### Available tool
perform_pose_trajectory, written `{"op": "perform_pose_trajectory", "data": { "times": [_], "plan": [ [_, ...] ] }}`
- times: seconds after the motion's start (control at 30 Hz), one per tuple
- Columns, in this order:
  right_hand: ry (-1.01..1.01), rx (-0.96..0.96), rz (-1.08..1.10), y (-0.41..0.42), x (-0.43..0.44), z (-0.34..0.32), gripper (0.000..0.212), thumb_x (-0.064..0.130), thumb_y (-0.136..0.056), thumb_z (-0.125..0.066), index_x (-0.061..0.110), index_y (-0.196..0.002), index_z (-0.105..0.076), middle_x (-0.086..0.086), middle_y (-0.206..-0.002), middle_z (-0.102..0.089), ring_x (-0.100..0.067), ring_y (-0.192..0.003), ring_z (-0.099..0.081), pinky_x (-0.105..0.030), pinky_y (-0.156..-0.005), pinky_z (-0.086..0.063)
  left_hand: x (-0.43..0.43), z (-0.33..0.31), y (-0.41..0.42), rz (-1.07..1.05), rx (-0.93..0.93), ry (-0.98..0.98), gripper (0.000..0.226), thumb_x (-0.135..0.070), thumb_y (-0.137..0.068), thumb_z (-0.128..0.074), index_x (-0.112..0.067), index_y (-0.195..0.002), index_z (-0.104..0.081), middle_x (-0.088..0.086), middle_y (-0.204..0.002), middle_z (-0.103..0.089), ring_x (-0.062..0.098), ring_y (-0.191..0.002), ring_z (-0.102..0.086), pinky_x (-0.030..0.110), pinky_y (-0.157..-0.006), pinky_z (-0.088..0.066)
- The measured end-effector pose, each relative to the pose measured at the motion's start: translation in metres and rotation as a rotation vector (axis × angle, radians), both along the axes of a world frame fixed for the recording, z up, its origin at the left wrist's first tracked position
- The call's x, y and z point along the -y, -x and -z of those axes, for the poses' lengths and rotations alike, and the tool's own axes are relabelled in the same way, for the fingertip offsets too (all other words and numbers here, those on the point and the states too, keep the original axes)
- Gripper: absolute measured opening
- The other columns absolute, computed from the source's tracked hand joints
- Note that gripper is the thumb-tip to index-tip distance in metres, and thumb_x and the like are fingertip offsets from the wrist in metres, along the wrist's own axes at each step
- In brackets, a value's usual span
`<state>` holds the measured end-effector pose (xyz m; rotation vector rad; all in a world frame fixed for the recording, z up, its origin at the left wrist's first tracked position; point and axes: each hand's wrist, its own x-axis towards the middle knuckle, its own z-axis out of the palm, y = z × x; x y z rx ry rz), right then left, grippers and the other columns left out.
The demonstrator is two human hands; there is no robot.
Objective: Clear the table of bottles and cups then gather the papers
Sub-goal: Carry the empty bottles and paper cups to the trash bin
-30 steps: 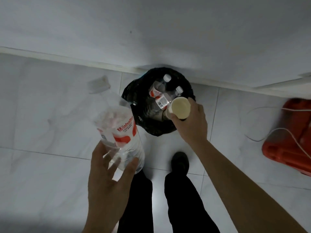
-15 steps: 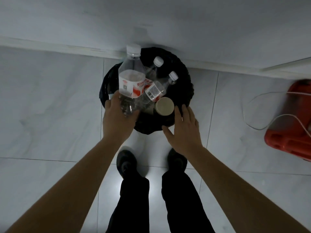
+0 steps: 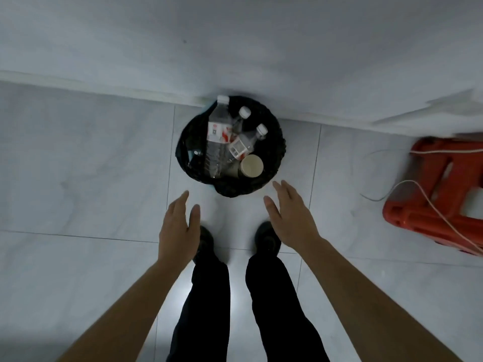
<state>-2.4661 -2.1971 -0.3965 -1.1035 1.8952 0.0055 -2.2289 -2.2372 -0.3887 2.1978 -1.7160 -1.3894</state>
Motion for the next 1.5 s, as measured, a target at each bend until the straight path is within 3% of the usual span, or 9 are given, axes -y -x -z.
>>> {"op": "perform_pose_trajectory", "data": {
  "times": [0.27,0.43,0.6,0.7,0.8,0.97,1.1,1.27,1.5],
  "plan": [
    [0.323,0.070,0.018,-0.044,0.021,-0.267,0.058,0.050,-0.101,-0.038,0.021,-0.151,-0.032,0.002,-0.153,-0.036,-0.013,-0.140,-0.037,-0.029,-0.107,-0.037,0.000,-0.264,-0.066,-0.267,-0.114,0.246,0.050,-0.033,-0.102,-0.047,-0.018,-0.149,-0.039,-0.001,-0.147,-0.047,0.014,-0.134,-0.046,0.039,-0.110,-0.040],
    [0.540,0.195,0.027,-0.088,0.036,-0.417,0.052,0.051,-0.101,-0.040,0.026,-0.146,-0.041,0.009,-0.139,-0.045,-0.013,-0.128,-0.050,-0.032,-0.103,-0.044,-0.014,-0.430,-0.112,-0.517,-0.189,0.471,0.048,-0.021,-0.097,-0.060,-0.019,-0.142,-0.045,-0.003,-0.134,-0.057,0.006,-0.121,-0.054,0.030,-0.099,-0.046],
    [0.733,0.347,-0.047,-0.125,0.029,-0.508,0.050,0.051,-0.099,-0.044,0.030,-0.144,-0.044,0.018,-0.132,-0.049,-0.001,-0.122,-0.051,-0.031,-0.104,-0.043,-0.078,-0.530,-0.143,-0.853,-0.188,0.699,0.045,-0.020,-0.097,-0.060,-0.023,-0.140,-0.047,-0.010,-0.121,-0.060,0.000,-0.113,-0.057,0.012,-0.083,-0.044],
    [0.761,0.490,-0.152,-0.136,0.020,-0.537,0.050,0.052,-0.096,-0.048,0.030,-0.141,-0.047,0.015,-0.135,-0.053,0.004,-0.123,-0.050,-0.030,-0.100,-0.047,-0.130,-0.553,-0.145,-1.048,-0.173,0.805,0.043,-0.019,-0.096,-0.061,-0.024,-0.137,-0.048,-0.009,-0.119,-0.062,0.001,-0.113,-0.058,0.013,-0.081,-0.044],
    [0.756,0.600,-0.331,-0.137,0.019,-0.554,0.050,0.053,-0.096,-0.050,0.033,-0.142,-0.046,0.019,-0.138,-0.052,0.006,-0.124,-0.051,-0.023,-0.093,-0.046,-0.176,-0.559,-0.136,-1.191,-0.124,0.879,0.045,-0.017,-0.095,-0.062,-0.025,-0.137,-0.048,-0.007,-0.120,-0.063,0.005,-0.115,-0.059,0.029,-0.090,-0.049],
    [0.680,0.737,-0.590,-0.125,0.021,-0.563,0.055,0.047,-0.089,-0.054,0.035,-0.141,-0.045,0.022,-0.137,-0.052,0.007,-0.121,-0.052,-0.020,-0.093,-0.045,-0.245,-0.562,-0.079,-1.493,0.001,1.001,0.045,-0.011,-0.094,-0.062,-0.022,-0.135,-0.048,-0.004,-0.118,-0.063,0.014,-0.113,-0.061,0.025,-0.085,-0.047],
    [0.609,0.801,-0.755,-0.108,-0.001,-0.546,0.054,0.040,-0.090,-0.058,0.029,-0.142,-0.046,0.017,-0.136,-0.054,0.001,-0.123,-0.053,-0.022,-0.093,-0.045,-0.306,-0.556,0.001,-1.650,0.092,0.921,0.048,-0.017,-0.094,-0.063,-0.024,-0.139,-0.046,-0.008,-0.120,-0.061,0.005,-0.109,-0.061,0.026,-0.087,-0.049],
    [0.387,0.870,-0.972,-0.099,-0.077,-0.529,0.055,0.044,-0.086,-0.060,0.033,-0.138,-0.047,0.014,-0.135,-0.055,0.001,-0.120,-0.055,-0.024,-0.093,-0.047,-0.408,-0.563,0.110,-1.937,0.269,0.832,0.052,-0.017,-0.093,-0.064,-0.025,-0.140,-0.044,-0.006,-0.123,-0.061,0.009,-0.114,-0.060,0.026,-0.087,-0.048],
    [0.172,1.025,-1.449,-0.114,-0.252,-0.556,0.048,0.035,-0.092,-0.063,0.038,-0.136,-0.047,0.021,-0.133,-0.054,0.006,-0.119,-0.054,-0.023,-0.092,-0.048,-0.560,-0.582,0.232,-2.352,0.575,0.913,0.051,-0.012,-0.091,-0.065,-0.025,-0.137,-0.046,-0.001,-0.125,-0.062,0.014,-0.116,-0.061,0.033,-0.090,-0.049]
  ]
}}
